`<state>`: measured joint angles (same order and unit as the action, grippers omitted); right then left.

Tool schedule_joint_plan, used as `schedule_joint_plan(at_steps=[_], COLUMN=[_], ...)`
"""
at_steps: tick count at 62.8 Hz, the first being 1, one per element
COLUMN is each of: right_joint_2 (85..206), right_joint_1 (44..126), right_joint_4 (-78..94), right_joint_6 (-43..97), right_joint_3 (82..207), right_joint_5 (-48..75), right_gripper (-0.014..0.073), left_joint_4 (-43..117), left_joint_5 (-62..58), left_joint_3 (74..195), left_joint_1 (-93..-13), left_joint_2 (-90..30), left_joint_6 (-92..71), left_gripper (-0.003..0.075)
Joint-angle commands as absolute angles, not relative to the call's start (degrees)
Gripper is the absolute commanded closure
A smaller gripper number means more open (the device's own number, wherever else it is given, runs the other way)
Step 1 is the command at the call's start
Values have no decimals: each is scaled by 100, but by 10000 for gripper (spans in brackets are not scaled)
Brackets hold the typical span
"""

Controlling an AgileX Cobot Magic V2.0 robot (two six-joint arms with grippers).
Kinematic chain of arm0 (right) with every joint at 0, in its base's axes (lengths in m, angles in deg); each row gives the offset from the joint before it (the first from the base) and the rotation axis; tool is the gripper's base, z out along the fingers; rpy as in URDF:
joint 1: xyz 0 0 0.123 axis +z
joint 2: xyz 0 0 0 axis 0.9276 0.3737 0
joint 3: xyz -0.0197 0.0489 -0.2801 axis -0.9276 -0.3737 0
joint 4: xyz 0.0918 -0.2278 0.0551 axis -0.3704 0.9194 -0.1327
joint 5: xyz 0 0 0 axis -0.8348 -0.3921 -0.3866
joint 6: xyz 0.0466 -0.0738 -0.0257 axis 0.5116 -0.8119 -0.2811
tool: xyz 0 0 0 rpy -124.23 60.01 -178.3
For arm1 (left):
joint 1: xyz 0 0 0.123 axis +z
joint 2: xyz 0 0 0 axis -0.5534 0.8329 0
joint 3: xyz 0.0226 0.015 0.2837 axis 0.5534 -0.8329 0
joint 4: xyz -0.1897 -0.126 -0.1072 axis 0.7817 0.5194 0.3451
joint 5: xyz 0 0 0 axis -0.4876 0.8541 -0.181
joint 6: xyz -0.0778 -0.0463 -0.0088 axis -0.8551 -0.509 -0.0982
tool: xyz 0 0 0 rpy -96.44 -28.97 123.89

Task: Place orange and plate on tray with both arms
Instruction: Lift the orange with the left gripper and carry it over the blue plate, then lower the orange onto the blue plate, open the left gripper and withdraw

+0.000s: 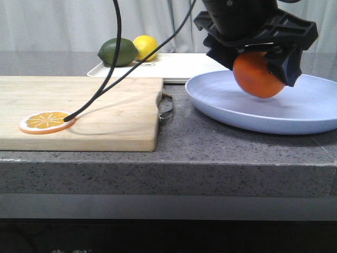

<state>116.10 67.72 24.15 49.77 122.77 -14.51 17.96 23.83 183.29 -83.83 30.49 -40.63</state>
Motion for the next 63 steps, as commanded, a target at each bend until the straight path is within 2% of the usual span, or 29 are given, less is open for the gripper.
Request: schedule_joint_plan(at_steps=[1, 12, 31, 51, 63], right_joint_2=[11673, 11673, 11673, 11673, 11673], right_joint_1=[6758, 6758, 6758, 6758, 6758], right_joint_4=[2428, 2428, 2428, 2428, 2428], right_joint_6=[4967, 4967, 4967, 4967, 4967], right_joint_3=[12464, 12464, 12464, 12464, 12464], right_joint_5=[-1062, -1064, -1057, -1070, -1141], right_gripper=[-40, -40, -40, -40, -40], left_joint_4=[1882, 1937, 1902, 1890, 1866], left_joint_5=[2058, 2070, 2622, 3279, 3345], left_joint_3=[18529, 18529, 18829, 19005, 18283], left_joint_1=[-8432, -8459, -8472, -8295, -8069], left_joint_2=[2827, 2840, 2689, 1709, 753], left_joint_6=[-4117, -4117, -4117, -4387, -4456], left_gripper=[149, 85, 83, 89, 89])
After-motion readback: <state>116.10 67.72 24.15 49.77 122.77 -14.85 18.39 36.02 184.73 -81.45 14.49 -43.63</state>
